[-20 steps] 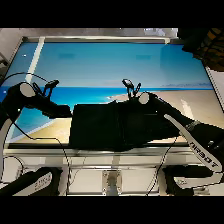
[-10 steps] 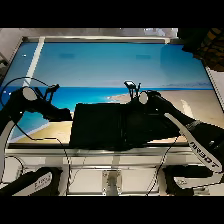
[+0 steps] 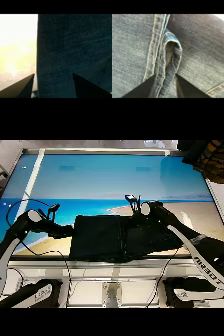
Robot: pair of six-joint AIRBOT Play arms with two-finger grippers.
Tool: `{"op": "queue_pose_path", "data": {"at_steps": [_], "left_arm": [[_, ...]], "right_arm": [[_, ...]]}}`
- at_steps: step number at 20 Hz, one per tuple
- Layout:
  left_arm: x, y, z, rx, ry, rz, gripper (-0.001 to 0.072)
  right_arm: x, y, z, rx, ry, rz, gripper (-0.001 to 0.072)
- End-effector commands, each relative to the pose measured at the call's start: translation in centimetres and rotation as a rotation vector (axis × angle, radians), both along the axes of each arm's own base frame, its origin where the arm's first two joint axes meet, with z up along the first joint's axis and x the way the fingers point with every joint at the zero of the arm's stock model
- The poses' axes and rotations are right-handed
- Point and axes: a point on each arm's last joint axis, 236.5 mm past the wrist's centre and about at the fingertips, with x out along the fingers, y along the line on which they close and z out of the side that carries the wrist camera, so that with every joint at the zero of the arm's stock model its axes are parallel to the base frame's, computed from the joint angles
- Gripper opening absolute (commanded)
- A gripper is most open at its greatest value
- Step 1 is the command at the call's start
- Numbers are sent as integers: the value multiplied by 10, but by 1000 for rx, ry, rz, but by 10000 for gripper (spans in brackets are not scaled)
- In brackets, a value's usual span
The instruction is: Fold the clothes and pants, and hang the long-sleeved shirts on hangers.
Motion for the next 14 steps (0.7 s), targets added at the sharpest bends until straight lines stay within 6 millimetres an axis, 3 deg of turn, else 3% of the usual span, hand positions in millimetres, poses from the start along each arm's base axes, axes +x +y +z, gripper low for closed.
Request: {"op": "queue_pose_path", "data": {"at_steps": [1, 8, 14], "left_arm": [[5, -6, -9, -33, -5, 13, 591], [4, -3, -36, -23, 59, 28, 617], [8, -23, -51, -91, 103, 64, 615]], "right_arm": [[2, -11, 25, -28, -65, 23, 397], [-21, -43, 87, -87, -156, 57, 390], [-30, -49, 127, -53, -248, 52, 388]]}}
